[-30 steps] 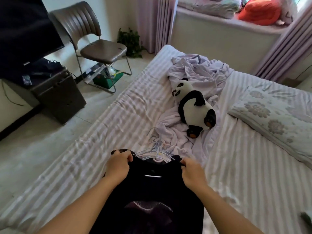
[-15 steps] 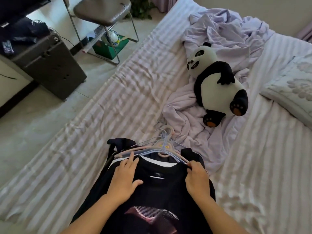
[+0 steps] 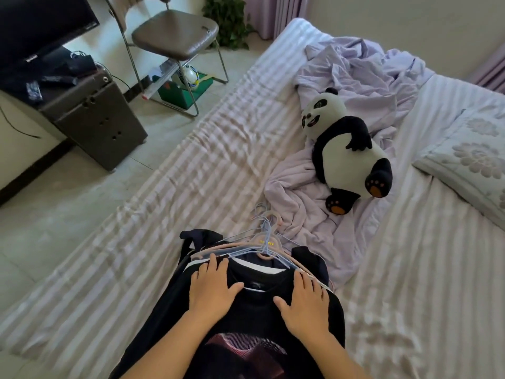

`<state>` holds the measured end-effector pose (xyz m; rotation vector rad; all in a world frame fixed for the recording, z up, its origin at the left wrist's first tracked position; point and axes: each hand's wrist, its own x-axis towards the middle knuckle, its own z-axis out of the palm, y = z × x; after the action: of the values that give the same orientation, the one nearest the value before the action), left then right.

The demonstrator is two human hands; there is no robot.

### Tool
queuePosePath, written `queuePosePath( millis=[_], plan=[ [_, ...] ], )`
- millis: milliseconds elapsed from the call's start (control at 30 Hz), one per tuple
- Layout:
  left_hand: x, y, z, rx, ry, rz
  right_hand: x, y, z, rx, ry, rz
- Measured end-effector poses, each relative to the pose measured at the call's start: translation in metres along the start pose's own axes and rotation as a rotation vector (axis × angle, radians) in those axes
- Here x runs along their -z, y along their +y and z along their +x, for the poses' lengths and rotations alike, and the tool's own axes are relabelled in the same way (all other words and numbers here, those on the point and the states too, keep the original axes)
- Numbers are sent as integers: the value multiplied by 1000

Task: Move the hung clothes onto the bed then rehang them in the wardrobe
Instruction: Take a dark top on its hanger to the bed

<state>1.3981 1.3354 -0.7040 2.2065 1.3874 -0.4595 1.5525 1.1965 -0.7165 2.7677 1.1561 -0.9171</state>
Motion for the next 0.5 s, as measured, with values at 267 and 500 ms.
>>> queuePosePath(
  millis=[267, 500],
  plan=[
    [71, -5, -75, -103, 168, -215, 75, -40, -54, 146, 144, 208],
    [130, -28, -181, -175, 279, -355, 128, -93, -163, 293, 181, 319]
  ],
)
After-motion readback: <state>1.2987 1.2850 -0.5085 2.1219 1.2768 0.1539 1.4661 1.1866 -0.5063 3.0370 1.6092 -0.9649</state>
